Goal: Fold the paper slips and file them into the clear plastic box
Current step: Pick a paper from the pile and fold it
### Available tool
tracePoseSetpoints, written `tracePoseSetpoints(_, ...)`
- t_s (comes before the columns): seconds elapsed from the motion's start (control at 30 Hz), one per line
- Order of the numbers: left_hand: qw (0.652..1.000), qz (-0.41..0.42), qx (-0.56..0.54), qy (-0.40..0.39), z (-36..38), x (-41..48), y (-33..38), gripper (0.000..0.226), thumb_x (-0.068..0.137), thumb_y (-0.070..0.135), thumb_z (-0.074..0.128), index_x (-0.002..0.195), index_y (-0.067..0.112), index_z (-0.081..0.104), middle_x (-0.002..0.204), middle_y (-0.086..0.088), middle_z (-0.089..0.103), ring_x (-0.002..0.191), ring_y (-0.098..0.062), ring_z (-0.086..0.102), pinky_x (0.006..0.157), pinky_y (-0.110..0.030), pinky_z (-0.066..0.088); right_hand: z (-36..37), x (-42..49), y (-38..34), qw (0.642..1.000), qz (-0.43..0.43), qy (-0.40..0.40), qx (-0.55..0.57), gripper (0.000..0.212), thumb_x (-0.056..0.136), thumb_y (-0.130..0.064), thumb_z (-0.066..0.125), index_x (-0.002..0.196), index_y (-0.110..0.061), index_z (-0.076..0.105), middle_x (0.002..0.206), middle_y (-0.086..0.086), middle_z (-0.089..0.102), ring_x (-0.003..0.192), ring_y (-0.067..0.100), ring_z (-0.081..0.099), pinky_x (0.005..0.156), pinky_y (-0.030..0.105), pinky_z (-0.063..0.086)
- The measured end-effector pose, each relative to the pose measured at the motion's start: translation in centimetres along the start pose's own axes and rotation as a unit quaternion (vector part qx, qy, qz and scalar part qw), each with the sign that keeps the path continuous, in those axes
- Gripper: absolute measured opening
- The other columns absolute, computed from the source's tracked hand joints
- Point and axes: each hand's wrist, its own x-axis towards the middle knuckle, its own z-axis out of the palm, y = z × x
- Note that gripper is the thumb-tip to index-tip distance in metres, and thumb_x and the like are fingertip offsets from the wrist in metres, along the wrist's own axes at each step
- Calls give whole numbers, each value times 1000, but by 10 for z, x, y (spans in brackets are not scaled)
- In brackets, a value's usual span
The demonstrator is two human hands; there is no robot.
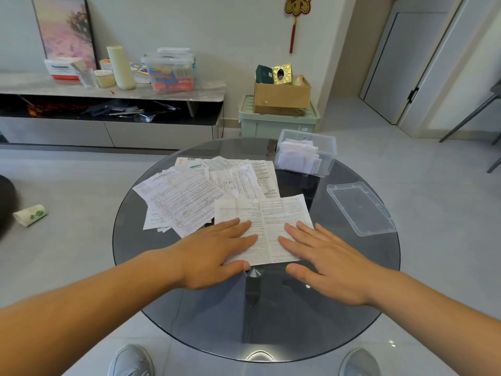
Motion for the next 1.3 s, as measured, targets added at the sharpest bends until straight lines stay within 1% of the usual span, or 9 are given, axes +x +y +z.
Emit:
tracePoseSetpoints(0.2, 998, 19, 30, 47, -3, -8, 7, 61, 98, 64, 40, 153, 42, 29, 164, 9, 18, 150, -14, 15, 123, -33, 14, 1, -5, 1, 998, -19, 64, -9, 73, 89, -77, 30, 153, -41, 31, 164, -16, 18, 151, 5, 11, 124, 28, 6)
tracePoseSetpoints(0.33, 997, 15, 8, 79, -6, -2, 6, 71, 82, 77, 35, 141, 40, 45, 150, 12, 38, 137, -12, 33, 112, -34, 31, 1, 6, 4, 992, -42, 118, 32, 66, 85, -72, 56, 137, -32, 55, 146, -15, 40, 137, 1, 29, 109, 14, 25)
tracePoseSetpoints(0.53, 995, 2, -17, 93, -8, 5, 7, 64, 84, 75, 50, 139, 41, 46, 143, 18, 39, 129, -8, 34, 109, -31, 30, 4, 13, 3, 987, -61, 140, 41, 60, 82, -73, 52, 122, -30, 66, 137, -11, 53, 128, 7, 43, 107, 26, 39)
tracePoseSetpoints(0.63, 997, 6, 15, 75, -10, 0, 12, 66, 87, 77, 45, 143, 43, 43, 141, 15, 37, 124, -9, 34, 108, -31, 29, 2, 12, 1, 988, -54, 139, 35, 57, 87, -70, 51, 125, -29, 64, 138, -12, 52, 129, 6, 43, 107, 23, 34)
tracePoseSetpoints(0.77, 996, 44, 46, 57, -10, -8, 35, 66, 89, 78, 37, 147, 45, 41, 129, 9, 38, 120, -11, 34, 108, -31, 25, -2, 10, 0, 990, -24, 136, 20, 73, 84, -81, 27, 129, -33, 59, 145, -17, 46, 139, 5, 31, 114, 27, 23)
tracePoseSetpoints(0.9, 993, 86, -34, 76, -14, -11, 39, 49, 94, 67, 46, 136, 42, 54, 126, 12, 45, 120, -7, 38, 111, -35, 30, 0, 3, -7, 996, -37, 82, 11, 79, 82, -84, 29, 144, -36, 45, 159, -17, 30, 146, 4, 19, 118, 30, 15)
tracePoseSetpoints(0.97, 992, 72, -47, 90, -17, -15, 33, 59, 89, 69, 54, 140, 41, 49, 141, 13, 41, 130, -5, 34, 116, -30, 28, 0, -1, -9, 997, -54, 54, 18, 81, 81, -84, 37, 148, -37, 38, 162, -19, 22, 149, 2, 13, 121, 30, 12)
tracePoseSetpoints(1.1, 997, 77, -12, 4, -10, -30, 35, 95, 72, 81, 63, 151, 41, 30, 162, 10, 13, 147, -8, 12, 117, -19, 8, 2, -5, -8, 995, -55, 29, 73, 78, 85, -77, 46, 150, -37, 35, 164, -23, 13, 150, -4, 0, 125, 31, 6)
tracePoseSetpoints(1.3, 996, 80, 11, 25, 11, -51, 48, 107, 70, 88, 58, 155, 42, 13, 161, 12, 0, 146, -10, 1, 111, -16, -5, 11, -25, -9, 990, -89, 69, 88, 67, 88, -75, 32, 139, -38, 54, 160, -21, 28, 148, -5, 11, 123, 32, 14)
